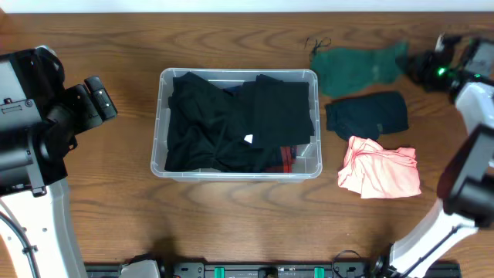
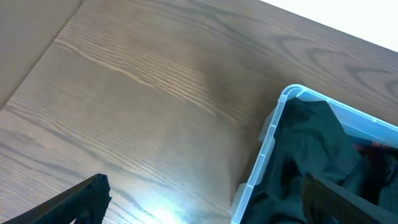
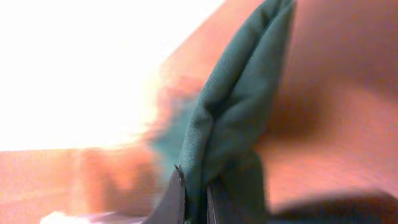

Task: Pack container
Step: 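Lift the green garment and lower it into the container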

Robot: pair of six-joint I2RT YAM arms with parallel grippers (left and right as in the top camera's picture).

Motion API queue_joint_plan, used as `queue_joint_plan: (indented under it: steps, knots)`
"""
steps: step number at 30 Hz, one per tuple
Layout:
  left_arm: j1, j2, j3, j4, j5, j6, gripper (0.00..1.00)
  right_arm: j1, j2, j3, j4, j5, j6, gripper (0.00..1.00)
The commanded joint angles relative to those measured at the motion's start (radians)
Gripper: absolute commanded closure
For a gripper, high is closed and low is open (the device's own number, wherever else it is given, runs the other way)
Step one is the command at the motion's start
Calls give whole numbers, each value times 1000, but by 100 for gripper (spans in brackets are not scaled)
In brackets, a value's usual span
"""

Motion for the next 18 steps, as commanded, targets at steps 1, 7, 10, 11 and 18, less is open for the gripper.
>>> queue_joint_plan:
  steps: [1, 7, 10, 11, 18]
  knots:
    - [6, 1, 0, -3, -12, -5, 2, 48, -173, 12, 37, -206, 62, 99]
    - [6, 1, 0, -3, -12, -5, 2, 151, -297, 12, 98, -236, 174, 99]
    - [6, 1, 0, -3, -12, -5, 2, 225, -320, 12, 161, -275, 232, 99]
    - [6, 1, 0, -3, -12, -5, 2, 256, -323, 12, 191, -286, 257, 99]
    - [6, 1, 0, -3, -12, -5, 2, 511, -323, 12, 476, -286, 454, 99]
